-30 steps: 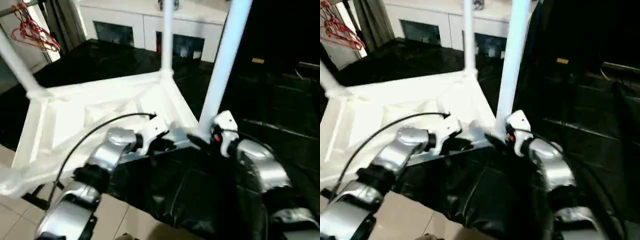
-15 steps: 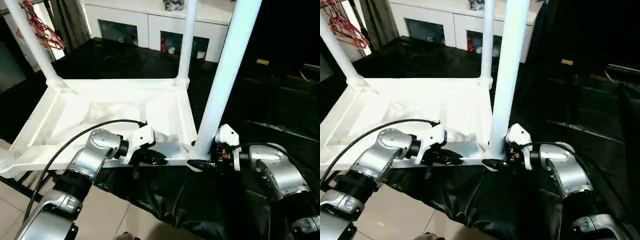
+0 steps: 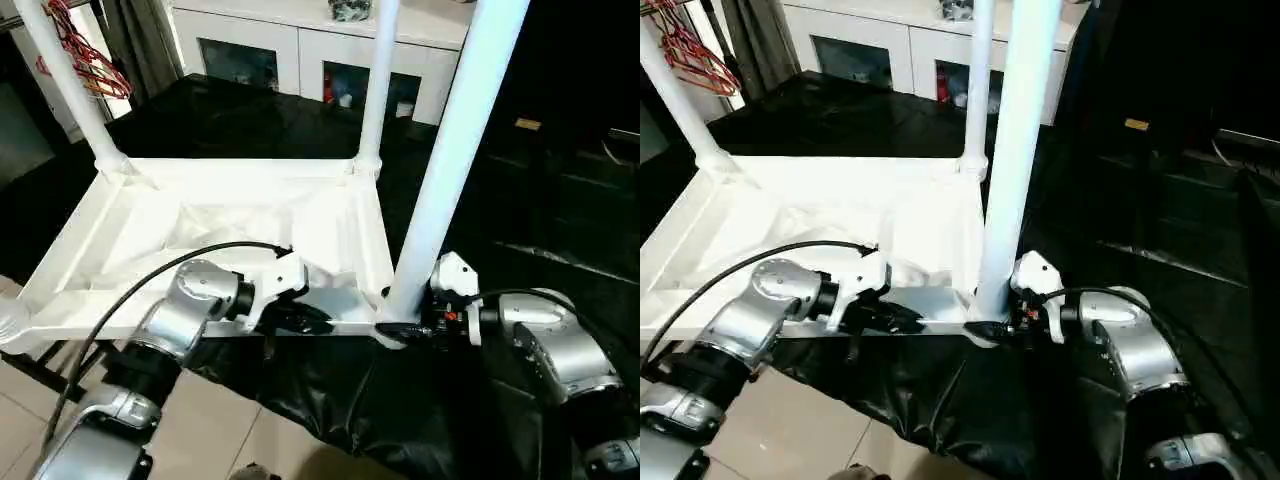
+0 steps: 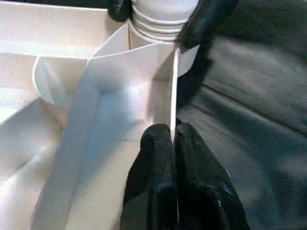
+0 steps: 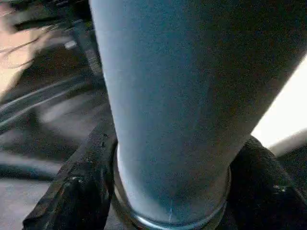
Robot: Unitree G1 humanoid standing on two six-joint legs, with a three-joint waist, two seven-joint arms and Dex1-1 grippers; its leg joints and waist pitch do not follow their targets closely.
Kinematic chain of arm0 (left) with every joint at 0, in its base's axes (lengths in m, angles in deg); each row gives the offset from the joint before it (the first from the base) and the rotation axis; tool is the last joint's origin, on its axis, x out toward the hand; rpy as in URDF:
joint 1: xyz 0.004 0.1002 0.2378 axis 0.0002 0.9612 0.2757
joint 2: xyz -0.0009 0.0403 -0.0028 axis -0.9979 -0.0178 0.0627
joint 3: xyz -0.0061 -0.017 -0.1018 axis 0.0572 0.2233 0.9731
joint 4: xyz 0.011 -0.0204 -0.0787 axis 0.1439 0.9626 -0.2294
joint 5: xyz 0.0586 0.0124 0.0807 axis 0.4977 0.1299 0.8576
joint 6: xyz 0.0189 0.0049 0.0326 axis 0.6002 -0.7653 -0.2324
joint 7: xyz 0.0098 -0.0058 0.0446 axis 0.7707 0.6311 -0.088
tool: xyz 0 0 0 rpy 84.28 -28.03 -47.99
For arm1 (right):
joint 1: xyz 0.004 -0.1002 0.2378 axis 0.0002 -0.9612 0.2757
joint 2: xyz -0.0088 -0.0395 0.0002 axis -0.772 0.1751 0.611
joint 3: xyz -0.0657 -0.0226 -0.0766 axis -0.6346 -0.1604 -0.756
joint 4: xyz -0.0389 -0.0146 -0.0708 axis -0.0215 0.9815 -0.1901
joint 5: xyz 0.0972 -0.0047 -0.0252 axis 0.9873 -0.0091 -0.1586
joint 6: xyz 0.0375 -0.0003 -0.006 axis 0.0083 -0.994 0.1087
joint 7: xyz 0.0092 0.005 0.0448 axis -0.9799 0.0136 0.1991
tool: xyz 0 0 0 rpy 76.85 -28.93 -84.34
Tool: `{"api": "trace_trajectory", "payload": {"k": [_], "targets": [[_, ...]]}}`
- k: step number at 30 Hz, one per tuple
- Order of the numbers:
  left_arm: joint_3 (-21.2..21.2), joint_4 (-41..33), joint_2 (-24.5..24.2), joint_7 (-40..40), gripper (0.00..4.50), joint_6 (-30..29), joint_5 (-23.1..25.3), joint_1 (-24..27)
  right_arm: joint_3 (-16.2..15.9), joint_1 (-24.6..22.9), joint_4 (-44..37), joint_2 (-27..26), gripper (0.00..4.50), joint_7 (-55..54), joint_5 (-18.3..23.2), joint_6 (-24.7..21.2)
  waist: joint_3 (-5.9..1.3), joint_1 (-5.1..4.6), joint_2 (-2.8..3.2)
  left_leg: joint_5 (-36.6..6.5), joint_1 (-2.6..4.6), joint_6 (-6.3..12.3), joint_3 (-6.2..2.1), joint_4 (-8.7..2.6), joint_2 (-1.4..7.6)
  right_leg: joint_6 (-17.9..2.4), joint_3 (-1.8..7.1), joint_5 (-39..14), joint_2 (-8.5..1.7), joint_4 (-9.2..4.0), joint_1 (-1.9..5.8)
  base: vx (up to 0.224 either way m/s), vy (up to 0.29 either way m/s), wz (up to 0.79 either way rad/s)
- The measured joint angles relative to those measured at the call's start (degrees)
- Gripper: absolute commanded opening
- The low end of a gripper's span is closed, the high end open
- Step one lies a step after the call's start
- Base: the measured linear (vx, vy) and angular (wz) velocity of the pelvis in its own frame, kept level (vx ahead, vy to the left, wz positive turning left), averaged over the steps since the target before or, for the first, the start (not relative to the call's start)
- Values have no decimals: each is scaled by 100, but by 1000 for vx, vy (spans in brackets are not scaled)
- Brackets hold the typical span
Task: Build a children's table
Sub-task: Rotate leg to tighten
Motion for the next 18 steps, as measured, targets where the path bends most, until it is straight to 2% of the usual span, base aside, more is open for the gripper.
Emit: {"api": "trace_trajectory", "payload": {"k": [5,11,14,16,18], "targets": [[87,563,502,-1051,0,-123,223,-358,406,291,579,-610,267,-1685,-243,-42,-2,-66,-1,3,16,-5,1,11,-1,1,6,4,-2,5,15,0,0,0],[198,1263,1187,-2296,0,-274,460,-815,858,760,1221,-1397,267,-3875,-492,-128,-13,-92,15,3,21,-8,4,9,-7,2,10,5,-6,-2,26,0,0,0],[206,1281,1241,-2407,0,-275,462,-821,934,774,1271,-1522,267,-4133,-505,-56,-27,-78,36,1,20,-5,4,-6,-10,3,7,4,-8,-15,29,0,0,0],[206,1281,1242,-2416,0,-275,463,-820,955,775,1286,-1536,337,-4135,-499,-36,-27,-71,37,2,21,-4,4,-7,-8,4,4,4,-8,-13,28,0,0,0],[206,1281,1240,-2412,0,-275,463,-819,958,774,1285,-1546,337,-4111,-493,-48,-27,-77,37,3,21,-4,4,-7,-8,4,4,4,-8,-13,28,0,0,0]]}}
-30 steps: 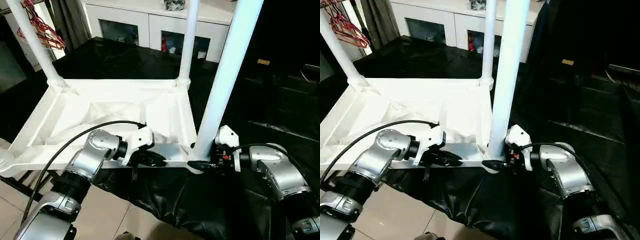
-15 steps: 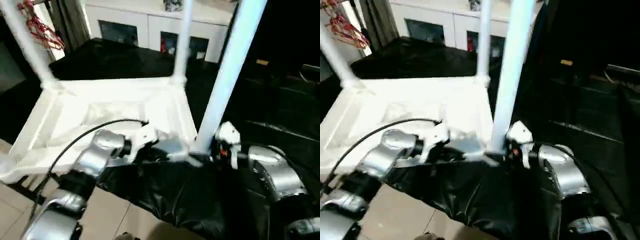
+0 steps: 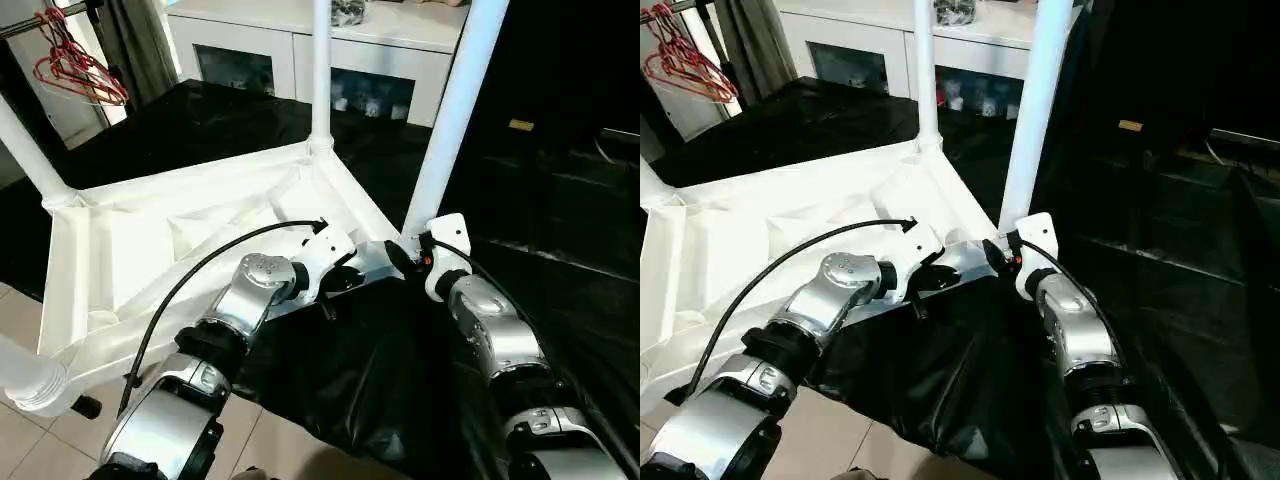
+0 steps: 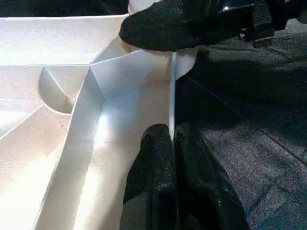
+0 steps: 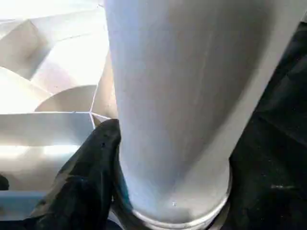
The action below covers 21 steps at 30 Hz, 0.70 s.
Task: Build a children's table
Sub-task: Rotate leg to tighten
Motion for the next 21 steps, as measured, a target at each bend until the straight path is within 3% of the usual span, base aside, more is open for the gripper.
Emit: {"api": "trace_trajectory", "payload": {"k": [3,7,17,21], "targets": [[7,-13,-43,76,0,15,-3,7,-14,-1,-6,-3,372,103,-7,15,0,-21,0,0,-1,-1,0,0,0,0,1,0,0,-2,-1,0,0,0],[30,-161,-170,309,0,63,-17,91,-72,-4,-6,78,372,470,1,104,0,-52,0,-1,-15,-1,0,-2,2,0,-2,0,1,-1,-17,0,0,0],[-77,-849,-803,1652,0,213,-301,546,-637,-301,-470,1093,372,2920,226,311,3,-33,4,1,-20,0,2,-3,15,2,-11,-1,8,6,-26,0,0,0],[-128,-1079,-1039,2124,0,258,-431,691,-800,-462,-739,1362,372,3753,416,305,5,16,1,0,-22,-1,4,-3,18,3,-11,-2,8,5,-27,0,0,0]]}}
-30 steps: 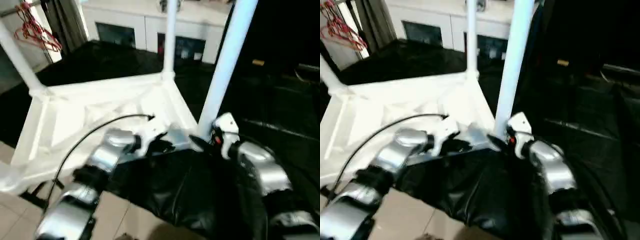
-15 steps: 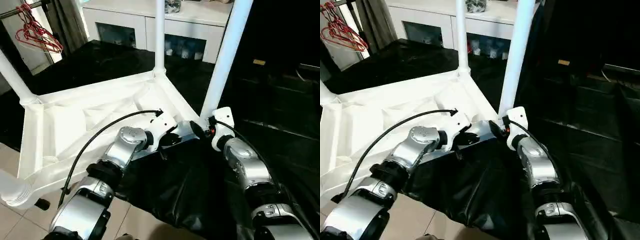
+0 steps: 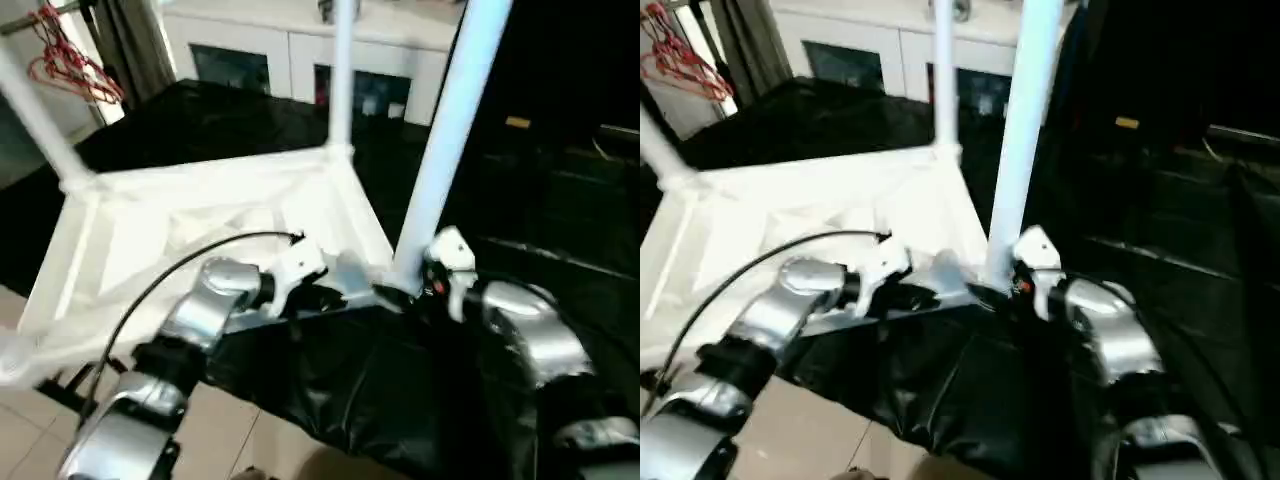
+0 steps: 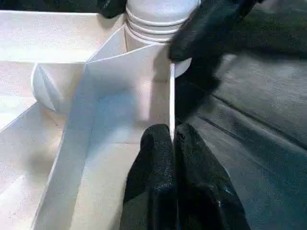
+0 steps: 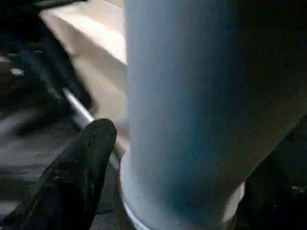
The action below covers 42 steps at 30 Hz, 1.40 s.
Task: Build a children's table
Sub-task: Rotate leg to tighten
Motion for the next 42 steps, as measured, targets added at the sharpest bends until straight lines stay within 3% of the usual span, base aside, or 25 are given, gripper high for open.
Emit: {"api": "trace_trajectory", "payload": {"k": [5,14,25,34,40,42], "targets": [[-44,-175,-255,555,0,0,-138,120,-273,-94,-336,370,358,859,99,-134,5,62,-8,0,-4,1,1,2,1,0,0,0,0,0,-4,0,0,0],[-95,-375,-409,824,0,-77,-238,240,-331,-213,-517,426,281,1079,204,-216,8,79,-14,0,-6,0,2,5,2,0,0,0,0,0,-3,0,0,0],[-106,-413,-383,767,0,-142,-236,260,-312,-389,-736,399,272,954,218,-355,8,91,-15,0,-7,0,2,8,2,0,0,0,0,0,-2,0,0,0],[35,380,318,-714,0,-267,80,-201,237,-98,46,-476,271,-1421,-148,-262,0,-29,-12,2,34,-4,2,15,0,3,7,-1,0,0,36,0,0,0],[172,1056,946,-1846,0,-323,307,-610,586,342,666,-1136,271,-3331,-403,-273,-17,-60,15,2,41,-3,2,13,-8,4,11,-2,-7,-16,61,0,0,0],[188,1095,998,-1947,0,-332,318,-636,618,386,719,-1203,271,-3531,-420,-263,-21,-61,22,1,42,-2,2,8,-16,10,16,-5,-10,-17,63,0,0,0]]}}
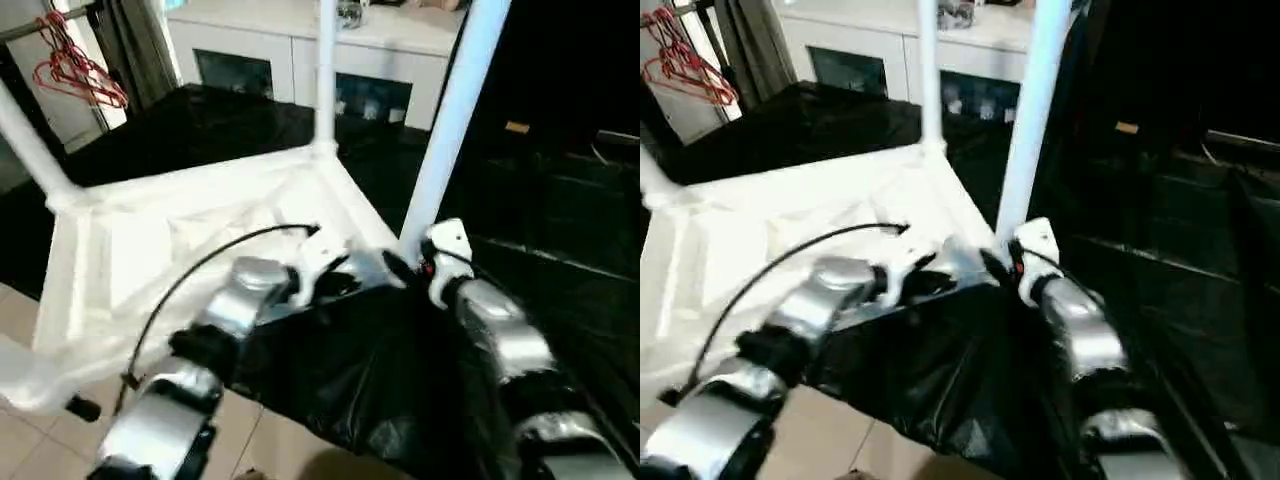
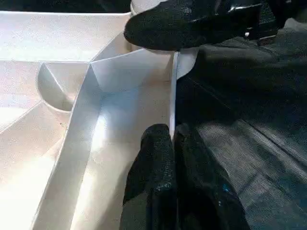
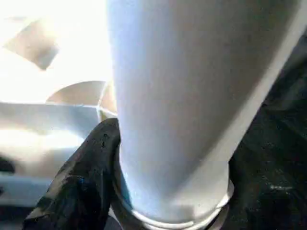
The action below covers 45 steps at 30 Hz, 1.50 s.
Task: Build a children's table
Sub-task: Rotate leg to tighten
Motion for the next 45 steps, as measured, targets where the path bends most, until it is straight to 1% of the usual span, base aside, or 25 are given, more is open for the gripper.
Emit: {"api": "trace_trajectory", "payload": {"k": [1,2,3,5,8,11,15,16,22,24,26,27,29,32,35,36,37,45], "targets": [[5,4,10,-24,0,0,7,-8,11,27,31,-35,305,-66,-1,13,-1,2,2,0,-1,0,0,-3,0,2,0,-1,0,-1,0,0,0,0],[12,4,10,-26,0,0,9,-10,15,38,42,-43,326,-80,-2,19,-1,3,2,-1,-3,0,0,-6,0,3,-1,-2,0,-1,-2,0,0,0],[13,4,10,-26,0,1,9,-11,17,38,45,-45,340,-81,-2,30,-2,5,3,0,-4,0,-1,-7,1,5,-3,-3,0,-1,-2,0,0,0],[13,4,8,-20,0,13,11,-13,21,39,46,-67,350,-76,-4,41,-2,3,3,0,-4,0,-1,-9,2,6,-4,-4,0,0,-3,0,0,0],[14,3,-37,101,0,96,27,-10,22,39,50,-64,384,58,0,96,0,-10,2,0,-9,0,-1,-9,2,7,-4,-4,0,0,-8,0,0,0],[9,-93,-114,309,0,131,12,39,-37,41,59,62,384,426,2,215,0,-13,2,-1,-20,0,-1,-13,2,8,-5,-5,0,0,-21,0,0,0],[-22,-440,-369,818,0,174,-67,244,-284,40,8,487,384,1539,47,365,0,-5,3,2,-43,3,-1,-20,11,9,-13,-6,6,10,-54,0,0,0],[-43,-534,-461,979,0,191,-113,294,-333,22,-46,600,384,1885,115,368,1,4,3,8,-48,12,-1,-20,18,9,-16,-6,9,12,-60,0,0,0],[-102,-823,-790,1678,0,253,-238,475,-542,-192,-425,1033,384,3190,390,349,4,47,-3,9,-60,14,0,-15,25,9,-19,-6,14,11,-68,0,0,0],[-117,-942,-908,1877,0,266,-298,531,-593,-210,-517,1178,384,3549,460,316,5,62,-3,10,-78,15,0,-9,25,9,-19,-6,13,14,-80,0,0,0],[-168,-1110,-1059,2169,0,296,-356,643,-747,-330,-752,1401,384,4060,512,291,7,96,-8,16,-88,27,0,-6,28,9,-22,-6,13,12,-85,0,0,0],[-186,-1136,-1106,2265,0,317,-378,661,-776,-365,-781,1430,359,4205,544,285,11,118,-13,17,-89,28,0,-5,28,9,-23,-6,13,12,-87,0,0,0],[-191,-1158,-1173,2415,0,335,-408,673,-805,-372,-790,1442,349,4331,592,273,12,131,-14,17,-96,28,0,5,29,9,-23,-5,13,15,-89,0,0,0],[-224,-1318,-1291,2594,0,333,-457,762,-902,-423,-963,1545,315,4518,592,235,18,136,-26,17,-98,28,0,8,29,8,-22,-5,13,15,-89,0,0,0],[-230,-1435,-1384,2722,0,325,-494,845,-955,-444,-1038,1571,296,4659,609,168,20,138,-30,17,-97,27,0,8,30,8,-23,-5,13,19,-89,0,0,0],[-233,-1450,-1396,2733,0,316,-504,853,-959,-449,-1063,1572,296,4667,610,149,21,137,-30,16,-97,27,0,8,30,8,-23,-5,13,19,-89,0,0,0],[-236,-1470,-1406,2741,0,307,-515,858,-964,-456,-1093,1576,277,4671,610,128,22,136,-32,17,-97,27,0,9,30,8,-23,-5,13,19,-89,0,0,0],[-243,-1480,-1394,2701,0,296,-511,861,-962,-483,-1105,1537,268,4664,614,115,23,144,-34,17,-97,28,0,11,30,8,-23,-5,13,21,-89,0,0,0]]}}
